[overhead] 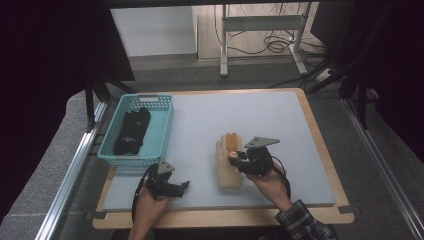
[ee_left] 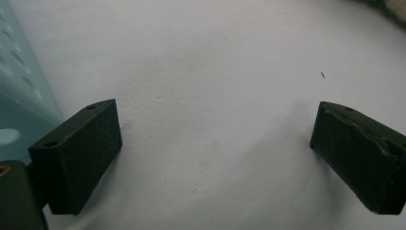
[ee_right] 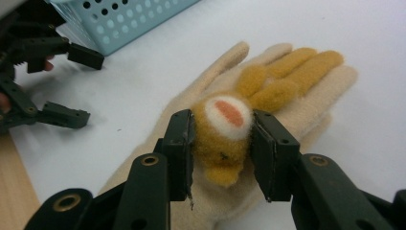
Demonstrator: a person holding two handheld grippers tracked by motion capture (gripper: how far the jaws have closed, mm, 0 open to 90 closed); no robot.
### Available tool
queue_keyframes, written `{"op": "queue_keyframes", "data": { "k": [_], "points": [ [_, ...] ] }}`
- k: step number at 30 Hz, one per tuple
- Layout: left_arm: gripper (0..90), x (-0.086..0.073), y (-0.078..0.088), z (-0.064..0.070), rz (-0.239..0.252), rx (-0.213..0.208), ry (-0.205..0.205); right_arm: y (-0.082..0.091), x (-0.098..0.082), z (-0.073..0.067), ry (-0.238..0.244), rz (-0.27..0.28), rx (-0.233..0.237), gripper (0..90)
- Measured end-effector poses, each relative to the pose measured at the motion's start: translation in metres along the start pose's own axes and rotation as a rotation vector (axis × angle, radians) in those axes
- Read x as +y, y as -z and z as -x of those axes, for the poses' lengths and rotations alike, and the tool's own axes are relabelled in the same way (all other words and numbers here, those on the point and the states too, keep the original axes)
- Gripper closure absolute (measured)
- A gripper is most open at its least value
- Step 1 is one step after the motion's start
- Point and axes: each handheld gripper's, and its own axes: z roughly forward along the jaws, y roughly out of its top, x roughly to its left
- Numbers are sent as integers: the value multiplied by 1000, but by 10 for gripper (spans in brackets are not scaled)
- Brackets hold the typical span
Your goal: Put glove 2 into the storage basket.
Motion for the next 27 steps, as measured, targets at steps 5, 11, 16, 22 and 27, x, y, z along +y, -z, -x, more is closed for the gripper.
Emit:
{"op": "queue_keyframes", "data": {
  "k": [5,11,16,22,27],
  "points": [
    [40,0,0,0,0,1,-3,-9,-5,1,-8,-9,-17,604],
    [40,0,0,0,-1,0,-1,-20,-17,5,-14,-42,-24,555],
    [40,0,0,0,1,2,2,-14,-15,6,-2,-30,-27,481],
    [41,0,0,0,4,2,0,1,-8,14,-4,12,-33,424],
    [41,0,0,1,4,2,3,15,-12,29,-8,18,-52,403]
  ]
}}
